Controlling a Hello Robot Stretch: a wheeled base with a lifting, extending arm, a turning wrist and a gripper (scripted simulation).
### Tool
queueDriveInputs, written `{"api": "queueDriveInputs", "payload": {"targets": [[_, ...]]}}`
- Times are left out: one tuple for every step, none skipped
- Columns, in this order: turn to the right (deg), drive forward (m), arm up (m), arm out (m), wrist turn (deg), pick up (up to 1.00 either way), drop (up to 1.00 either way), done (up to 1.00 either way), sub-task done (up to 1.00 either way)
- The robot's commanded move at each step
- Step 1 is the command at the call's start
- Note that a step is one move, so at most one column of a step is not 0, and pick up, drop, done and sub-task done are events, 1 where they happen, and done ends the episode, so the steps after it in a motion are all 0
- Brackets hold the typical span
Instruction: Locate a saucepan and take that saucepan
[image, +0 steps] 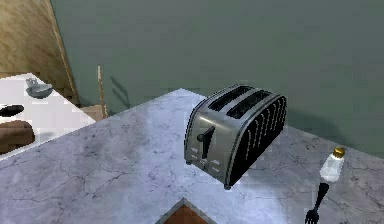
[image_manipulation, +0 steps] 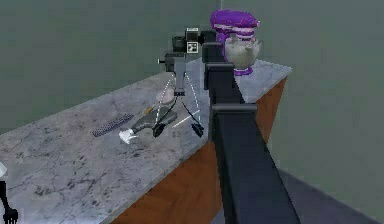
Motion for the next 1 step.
{"api": "queueDriveInputs", "payload": {"targets": [[0.0,0.0,0.0,0.0,45.0,0.0,0.0,0.0,0.0]]}}
